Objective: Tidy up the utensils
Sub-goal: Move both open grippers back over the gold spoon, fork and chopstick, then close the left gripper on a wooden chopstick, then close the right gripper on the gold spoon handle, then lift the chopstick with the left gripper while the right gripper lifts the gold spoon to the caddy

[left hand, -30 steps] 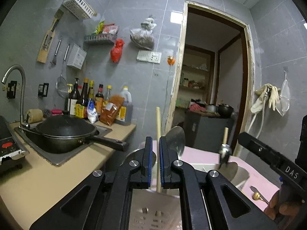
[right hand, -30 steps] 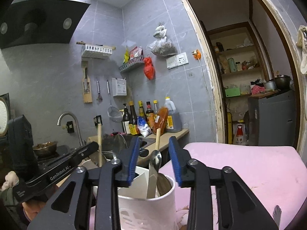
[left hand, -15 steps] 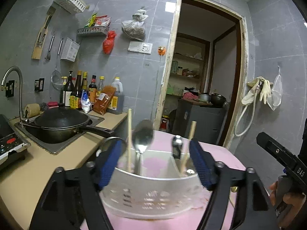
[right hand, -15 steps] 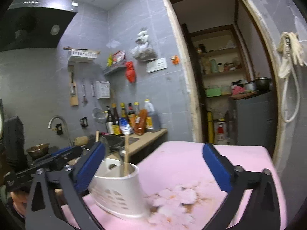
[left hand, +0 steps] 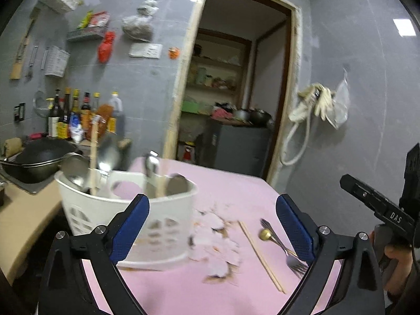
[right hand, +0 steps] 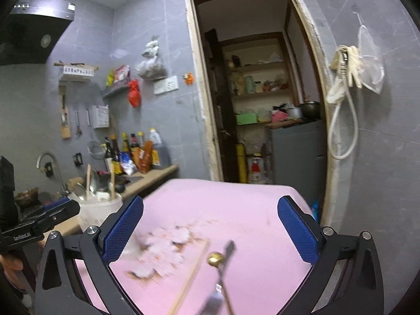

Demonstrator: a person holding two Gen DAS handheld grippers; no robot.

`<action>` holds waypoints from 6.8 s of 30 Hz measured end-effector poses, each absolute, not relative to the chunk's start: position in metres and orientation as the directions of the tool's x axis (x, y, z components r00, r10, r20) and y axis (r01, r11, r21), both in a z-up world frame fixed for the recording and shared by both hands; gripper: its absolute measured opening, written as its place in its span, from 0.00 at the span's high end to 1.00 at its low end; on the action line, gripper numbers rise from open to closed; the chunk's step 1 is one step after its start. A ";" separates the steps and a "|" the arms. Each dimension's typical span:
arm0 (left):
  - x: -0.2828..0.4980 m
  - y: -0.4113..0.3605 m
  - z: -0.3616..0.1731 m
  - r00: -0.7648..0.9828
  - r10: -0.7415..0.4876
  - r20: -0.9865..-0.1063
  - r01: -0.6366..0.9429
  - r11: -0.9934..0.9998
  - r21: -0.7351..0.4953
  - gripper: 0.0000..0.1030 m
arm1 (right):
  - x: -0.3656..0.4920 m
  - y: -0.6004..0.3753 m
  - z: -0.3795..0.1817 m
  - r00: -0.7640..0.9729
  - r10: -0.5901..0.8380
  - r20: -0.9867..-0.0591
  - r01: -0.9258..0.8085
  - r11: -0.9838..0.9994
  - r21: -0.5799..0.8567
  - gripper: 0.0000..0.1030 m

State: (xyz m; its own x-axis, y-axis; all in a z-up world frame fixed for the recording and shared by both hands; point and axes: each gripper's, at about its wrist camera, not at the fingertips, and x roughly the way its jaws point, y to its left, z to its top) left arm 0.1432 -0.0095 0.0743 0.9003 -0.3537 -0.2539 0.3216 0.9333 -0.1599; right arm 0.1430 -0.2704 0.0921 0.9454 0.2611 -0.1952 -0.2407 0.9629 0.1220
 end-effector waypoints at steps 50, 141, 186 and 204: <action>0.274 -0.128 -0.022 0.495 -0.323 -0.806 0.371 0.918 -0.140 0.73 | 0.199 -0.275 -0.011 0.722 0.158 -0.673 -0.319 0.940 -0.121 0.51; 0.265 -0.082 -0.010 0.323 -0.387 -0.864 0.417 0.878 -0.237 0.95 | 0.285 -0.237 -0.015 0.510 0.327 -0.795 -0.509 0.861 0.028 0.79; 0.227 -0.040 0.005 0.503 -0.557 -0.661 0.384 0.829 -0.406 0.98 | 0.246 -0.249 0.018 0.708 0.336 -0.621 -0.460 0.887 -0.044 0.75; 0.168 -0.022 0.061 0.810 -0.520 -0.273 0.435 0.843 -0.316 0.98 | 0.201 -0.241 0.069 0.869 0.413 -0.274 -0.427 0.904 0.008 0.75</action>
State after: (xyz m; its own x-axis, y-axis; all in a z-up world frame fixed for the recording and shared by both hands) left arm 0.1681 -0.0221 0.0608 0.8096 -0.5197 -0.2731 0.4347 0.8433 -0.3160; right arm 0.2012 -0.2407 0.0689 0.8688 0.4127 -0.2737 -0.4272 0.9041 0.0076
